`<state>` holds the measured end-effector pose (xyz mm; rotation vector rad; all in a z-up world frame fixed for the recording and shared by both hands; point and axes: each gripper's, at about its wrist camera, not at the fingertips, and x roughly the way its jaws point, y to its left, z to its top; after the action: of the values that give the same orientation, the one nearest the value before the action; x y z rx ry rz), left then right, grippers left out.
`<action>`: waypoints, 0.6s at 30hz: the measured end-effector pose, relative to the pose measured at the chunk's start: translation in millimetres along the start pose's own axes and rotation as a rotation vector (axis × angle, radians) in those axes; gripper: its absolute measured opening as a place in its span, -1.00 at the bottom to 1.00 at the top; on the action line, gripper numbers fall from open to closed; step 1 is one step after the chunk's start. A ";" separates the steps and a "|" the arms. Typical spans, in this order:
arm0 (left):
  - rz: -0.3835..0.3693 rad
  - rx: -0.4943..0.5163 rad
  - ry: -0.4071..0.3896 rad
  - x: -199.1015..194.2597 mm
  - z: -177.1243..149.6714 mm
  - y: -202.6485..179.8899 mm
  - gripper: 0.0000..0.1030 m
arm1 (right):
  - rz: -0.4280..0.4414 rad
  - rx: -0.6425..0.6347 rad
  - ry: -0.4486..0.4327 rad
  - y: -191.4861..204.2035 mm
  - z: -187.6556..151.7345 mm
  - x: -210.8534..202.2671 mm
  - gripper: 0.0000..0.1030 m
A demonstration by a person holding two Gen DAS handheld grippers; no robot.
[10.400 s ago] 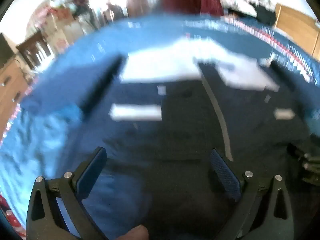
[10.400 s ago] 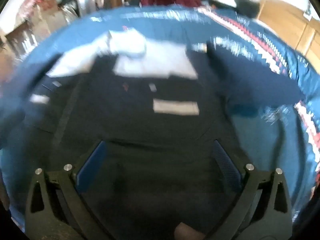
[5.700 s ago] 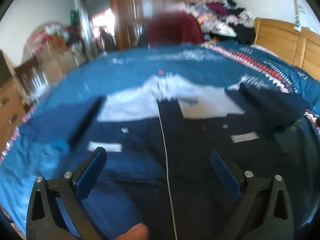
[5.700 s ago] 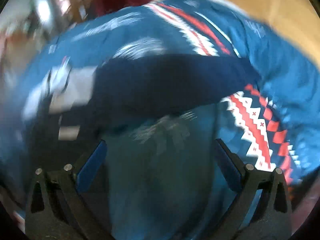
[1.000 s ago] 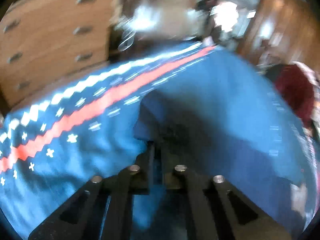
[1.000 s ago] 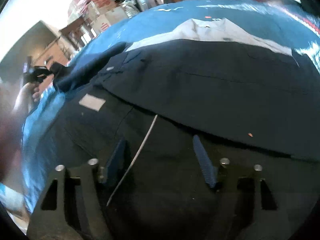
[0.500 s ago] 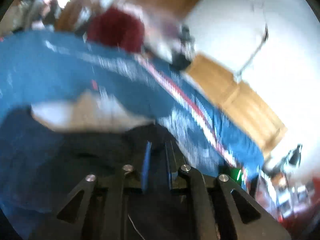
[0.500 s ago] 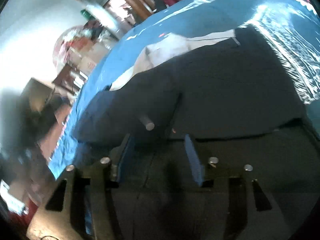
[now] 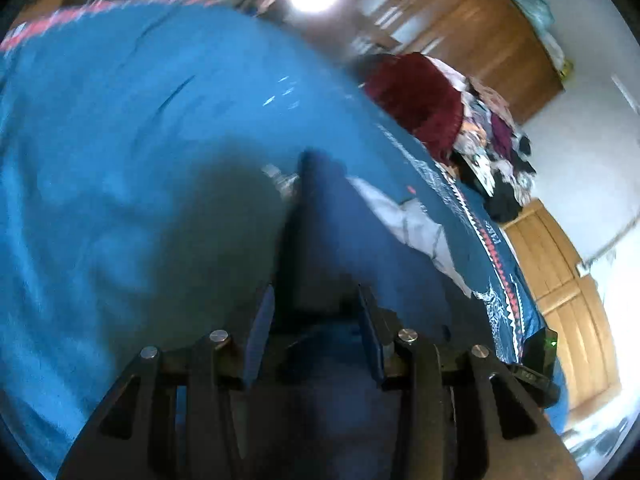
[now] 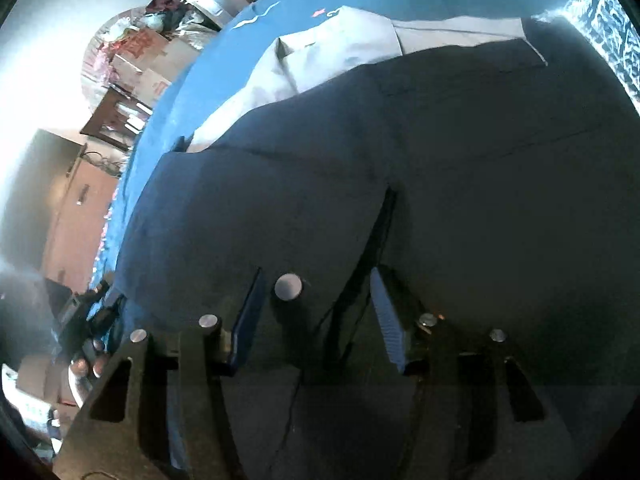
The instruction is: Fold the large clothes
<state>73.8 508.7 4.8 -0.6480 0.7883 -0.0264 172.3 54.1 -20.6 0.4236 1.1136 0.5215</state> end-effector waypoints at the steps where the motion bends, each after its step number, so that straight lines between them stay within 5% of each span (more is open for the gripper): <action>1: 0.000 -0.002 -0.001 5.7 -6.4 3.3 -0.20 | 0.000 0.006 -0.002 0.2 1.2 1.8 0.04; 2: 0.006 0.001 -0.004 10.7 -7.5 9.6 -0.19 | 0.005 0.014 -0.001 0.1 1.8 3.1 -0.01; 4: 0.007 0.000 -0.010 8.7 -6.3 9.5 -0.19 | 0.018 0.021 0.009 -0.2 4.3 7.7 -0.53; 5: 0.008 0.009 -0.010 3.3 -8.6 12.1 -0.19 | 0.026 0.029 0.017 -0.4 7.3 9.5 -0.96; 12: 0.001 0.025 -0.030 -7.5 -14.8 8.1 -0.13 | 0.032 -0.018 -0.181 -3.5 45.0 -61.6 -0.97; 18: 0.053 0.064 -0.027 -5.1 -15.9 -1.3 -0.10 | -0.038 0.045 -0.127 -55.4 62.0 -48.0 -0.97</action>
<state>59.9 500.5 0.6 -0.5661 0.7750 0.0052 223.0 -22.7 7.0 0.4679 1.0103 0.4307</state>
